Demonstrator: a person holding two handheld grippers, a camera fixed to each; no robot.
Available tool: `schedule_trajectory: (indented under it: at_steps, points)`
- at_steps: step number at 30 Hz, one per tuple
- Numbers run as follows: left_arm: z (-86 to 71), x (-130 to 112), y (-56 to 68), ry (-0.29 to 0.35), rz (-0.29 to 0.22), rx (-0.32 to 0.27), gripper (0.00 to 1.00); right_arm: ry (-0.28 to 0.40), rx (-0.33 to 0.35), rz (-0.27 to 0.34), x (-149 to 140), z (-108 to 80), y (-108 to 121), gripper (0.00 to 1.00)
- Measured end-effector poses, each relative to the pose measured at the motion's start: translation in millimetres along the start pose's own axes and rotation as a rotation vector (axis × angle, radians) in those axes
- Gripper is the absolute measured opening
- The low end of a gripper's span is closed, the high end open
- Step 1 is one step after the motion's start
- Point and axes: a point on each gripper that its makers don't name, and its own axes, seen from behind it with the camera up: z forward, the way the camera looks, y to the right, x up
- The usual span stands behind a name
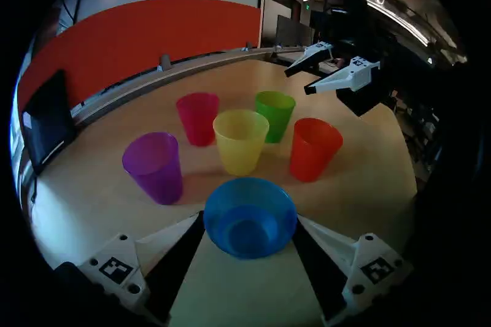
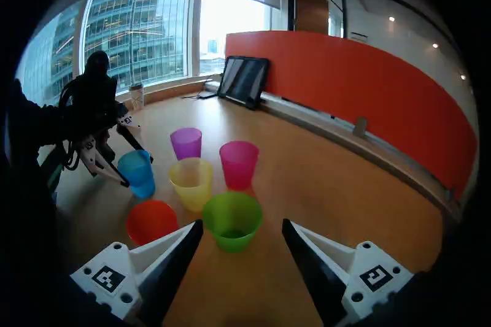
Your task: Pour water
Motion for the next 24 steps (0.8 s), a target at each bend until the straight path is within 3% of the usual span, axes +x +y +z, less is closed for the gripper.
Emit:
schedule_trajectory:
  at_steps: [4, 24]
  points:
    - [1.8, -0.6, 1.4, -0.003, 0.004, -0.002, 0.87, -0.008, 0.005, -0.003, -4.7, 2.4, -0.5, 1.0]
    - [-7.7, 11.1, -6.2, 0.033, 0.005, 0.022, 0.87, -0.057, 0.029, -0.029, -27.9, 32.9, -8.4, 1.0]
